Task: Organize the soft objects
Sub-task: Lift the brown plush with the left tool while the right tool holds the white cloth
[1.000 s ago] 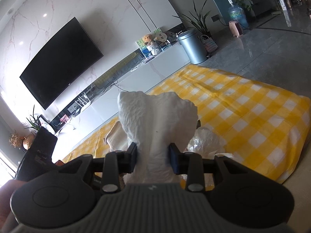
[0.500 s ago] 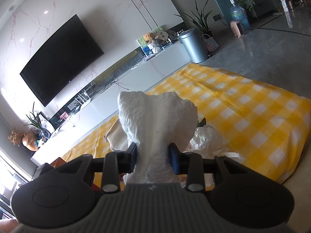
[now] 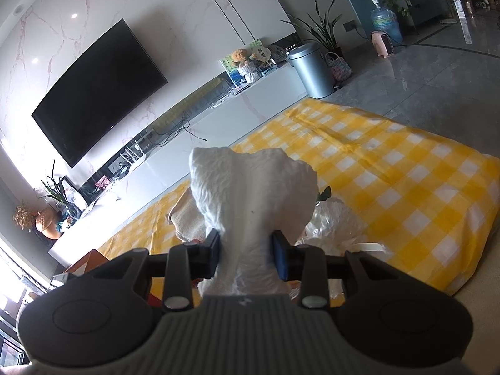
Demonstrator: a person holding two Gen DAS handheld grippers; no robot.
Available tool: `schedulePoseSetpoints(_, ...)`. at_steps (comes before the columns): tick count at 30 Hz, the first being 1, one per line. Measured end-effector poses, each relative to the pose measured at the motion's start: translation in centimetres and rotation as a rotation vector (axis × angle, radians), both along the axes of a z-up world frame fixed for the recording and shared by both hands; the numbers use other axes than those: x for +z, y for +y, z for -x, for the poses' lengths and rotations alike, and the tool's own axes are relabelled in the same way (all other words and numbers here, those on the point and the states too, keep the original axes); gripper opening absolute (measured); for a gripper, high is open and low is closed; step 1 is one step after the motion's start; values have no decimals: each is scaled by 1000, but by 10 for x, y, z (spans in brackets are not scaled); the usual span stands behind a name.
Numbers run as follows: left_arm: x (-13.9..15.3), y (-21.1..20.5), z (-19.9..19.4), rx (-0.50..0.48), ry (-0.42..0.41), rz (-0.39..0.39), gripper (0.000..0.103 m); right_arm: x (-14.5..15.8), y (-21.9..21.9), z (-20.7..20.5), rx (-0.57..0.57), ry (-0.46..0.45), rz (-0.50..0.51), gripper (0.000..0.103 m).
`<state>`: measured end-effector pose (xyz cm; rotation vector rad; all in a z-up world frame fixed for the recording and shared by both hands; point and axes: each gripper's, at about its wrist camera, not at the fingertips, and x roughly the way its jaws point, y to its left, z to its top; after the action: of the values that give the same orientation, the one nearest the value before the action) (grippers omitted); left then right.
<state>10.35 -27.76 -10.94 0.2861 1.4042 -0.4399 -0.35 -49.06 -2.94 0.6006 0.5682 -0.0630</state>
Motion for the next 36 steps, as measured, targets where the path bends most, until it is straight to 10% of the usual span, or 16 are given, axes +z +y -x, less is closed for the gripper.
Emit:
schedulePoseSetpoints(13,76,62,53,-110,-195,200,52,2,3,2,-2,19,22,36)
schedulePoseSetpoints(23,98,136,70,45,-328,359,52,16,12,4,31,-12,31,36)
schedulePoseSetpoints(36,142,248,119,212,-630,306,52,76,86,17,297,-202,8,36)
